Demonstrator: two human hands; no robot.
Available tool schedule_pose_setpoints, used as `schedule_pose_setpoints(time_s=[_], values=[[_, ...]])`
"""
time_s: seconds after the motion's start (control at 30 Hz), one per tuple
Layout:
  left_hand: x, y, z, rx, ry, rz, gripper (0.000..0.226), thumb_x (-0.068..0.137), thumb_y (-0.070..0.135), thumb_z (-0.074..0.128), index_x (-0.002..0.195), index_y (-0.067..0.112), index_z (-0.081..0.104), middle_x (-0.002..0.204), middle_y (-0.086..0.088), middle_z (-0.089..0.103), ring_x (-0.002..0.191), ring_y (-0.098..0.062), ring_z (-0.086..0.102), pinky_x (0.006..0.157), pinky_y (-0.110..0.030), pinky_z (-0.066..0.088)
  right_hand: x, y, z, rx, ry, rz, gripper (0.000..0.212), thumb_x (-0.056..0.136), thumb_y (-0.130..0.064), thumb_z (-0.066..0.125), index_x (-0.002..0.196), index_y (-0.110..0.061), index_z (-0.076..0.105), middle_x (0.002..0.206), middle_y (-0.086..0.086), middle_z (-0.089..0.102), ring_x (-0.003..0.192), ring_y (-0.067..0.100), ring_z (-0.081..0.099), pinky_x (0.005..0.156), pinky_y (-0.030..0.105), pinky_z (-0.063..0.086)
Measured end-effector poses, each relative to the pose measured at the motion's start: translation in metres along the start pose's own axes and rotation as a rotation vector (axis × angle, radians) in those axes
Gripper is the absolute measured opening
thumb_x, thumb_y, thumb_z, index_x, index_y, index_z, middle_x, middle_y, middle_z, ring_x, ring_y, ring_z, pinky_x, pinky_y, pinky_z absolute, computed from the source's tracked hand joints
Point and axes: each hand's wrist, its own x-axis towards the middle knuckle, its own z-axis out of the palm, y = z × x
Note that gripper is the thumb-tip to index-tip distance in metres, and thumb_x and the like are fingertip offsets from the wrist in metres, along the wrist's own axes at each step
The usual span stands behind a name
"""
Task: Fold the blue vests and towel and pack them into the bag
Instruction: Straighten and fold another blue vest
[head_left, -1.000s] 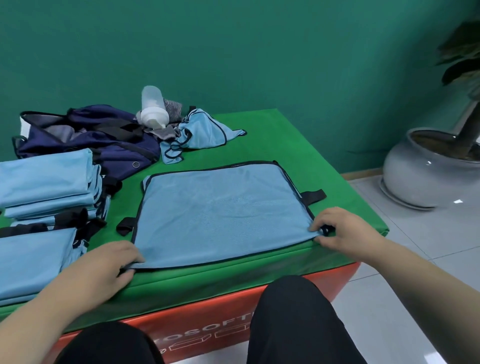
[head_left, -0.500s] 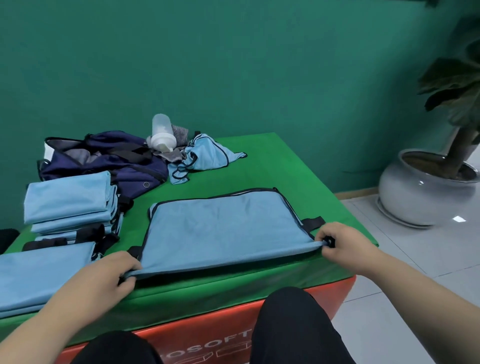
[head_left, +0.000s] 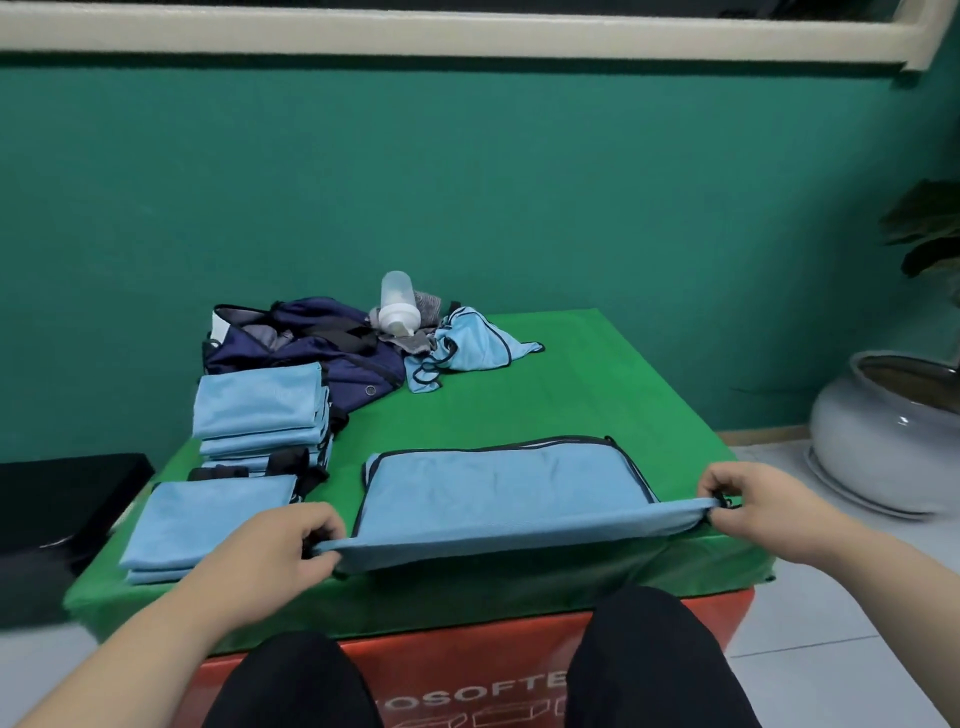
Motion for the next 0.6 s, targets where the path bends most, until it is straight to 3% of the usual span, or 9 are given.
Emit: schedule_pose_setpoints(time_s=[0.13, 0.3, 0.47, 0.6], values=[[0.009, -0.004, 0.0, -0.024, -0.018, -0.021, 0.023, 0.082, 0.023, 0.073, 0.082, 0.041, 0.06, 0.074, 0.018, 0.065, 0.065, -0.004, 0.057, 0.059, -0.018, 0.044, 0.017, 0.0, 0.005, 0.017, -0.006, 0.017, 0.024, 0.071, -0.008, 0.063, 0.074, -0.032, 0.061, 0.066, 0.004, 0.064, 0.055, 0.013, 0.048, 0.055, 0.028, 0.036], [0.046, -0.003, -0.003, 0.025, -0.011, -0.062, 0.015, 0.084, 0.023, 0.069, 0.076, 0.033, 0.061, 0.069, 0.012, 0.064, 0.058, -0.007, 0.056, 0.054, -0.021, 0.042, 0.054, -0.005, 0.012, 0.02, 0.004, 0.083, 0.02, 0.074, -0.006, 0.063, 0.069, -0.025, 0.062, 0.064, 0.01, 0.064, 0.047, 0.014, 0.043, 0.05, 0.029, 0.035], [0.099, -0.002, -0.012, 0.164, 0.024, -0.076, 0.01, 0.088, 0.025, 0.065, 0.084, 0.032, 0.059, 0.076, 0.014, 0.062, 0.068, 0.001, 0.054, 0.055, -0.015, 0.034, 0.107, -0.014, 0.021, -0.069, 0.022, 0.124, 0.015, 0.075, -0.01, 0.06, 0.074, -0.024, 0.064, 0.069, -0.001, 0.067, 0.061, 0.018, 0.056, 0.056, 0.032, 0.042], [0.145, -0.011, -0.007, 0.216, 0.046, -0.094, 0.01, 0.088, 0.022, 0.061, 0.088, 0.031, 0.059, 0.081, 0.013, 0.062, 0.074, -0.007, 0.056, 0.06, -0.023, 0.04, 0.15, -0.018, 0.031, -0.11, 0.036, 0.156, 0.016, 0.076, -0.012, 0.06, 0.079, -0.027, 0.064, 0.076, -0.004, 0.068, 0.073, 0.017, 0.062, 0.068, 0.034, 0.051]])
